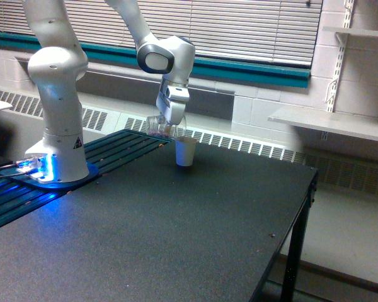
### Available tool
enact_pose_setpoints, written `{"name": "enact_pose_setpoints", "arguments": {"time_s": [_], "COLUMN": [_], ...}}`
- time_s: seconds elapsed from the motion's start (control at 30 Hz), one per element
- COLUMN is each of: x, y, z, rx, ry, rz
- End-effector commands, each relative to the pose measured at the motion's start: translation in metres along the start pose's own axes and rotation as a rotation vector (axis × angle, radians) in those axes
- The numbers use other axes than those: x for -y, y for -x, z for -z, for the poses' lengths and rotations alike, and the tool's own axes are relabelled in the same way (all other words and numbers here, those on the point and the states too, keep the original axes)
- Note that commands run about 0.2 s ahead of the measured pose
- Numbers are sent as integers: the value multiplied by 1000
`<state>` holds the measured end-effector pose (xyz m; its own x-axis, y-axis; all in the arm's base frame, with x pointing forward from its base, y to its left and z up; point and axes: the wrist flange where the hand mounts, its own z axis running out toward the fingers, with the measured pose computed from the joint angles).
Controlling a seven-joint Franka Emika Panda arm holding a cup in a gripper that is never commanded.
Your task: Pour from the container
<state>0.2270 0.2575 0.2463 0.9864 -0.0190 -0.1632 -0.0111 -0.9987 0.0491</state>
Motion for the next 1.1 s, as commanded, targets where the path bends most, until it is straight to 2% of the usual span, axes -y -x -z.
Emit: {"name": "enact_pose_setpoints", "arguments": {"time_s": [0.03, 0.23, 0.8, 1.1], "x": [1, 2, 2, 14], "y": [0, 1, -17, -6], "z": [-1, -1, 10, 8], "rx": [14, 23, 5, 60], "ry": [11, 11, 25, 4], "rz": [26, 31, 48, 87]}}
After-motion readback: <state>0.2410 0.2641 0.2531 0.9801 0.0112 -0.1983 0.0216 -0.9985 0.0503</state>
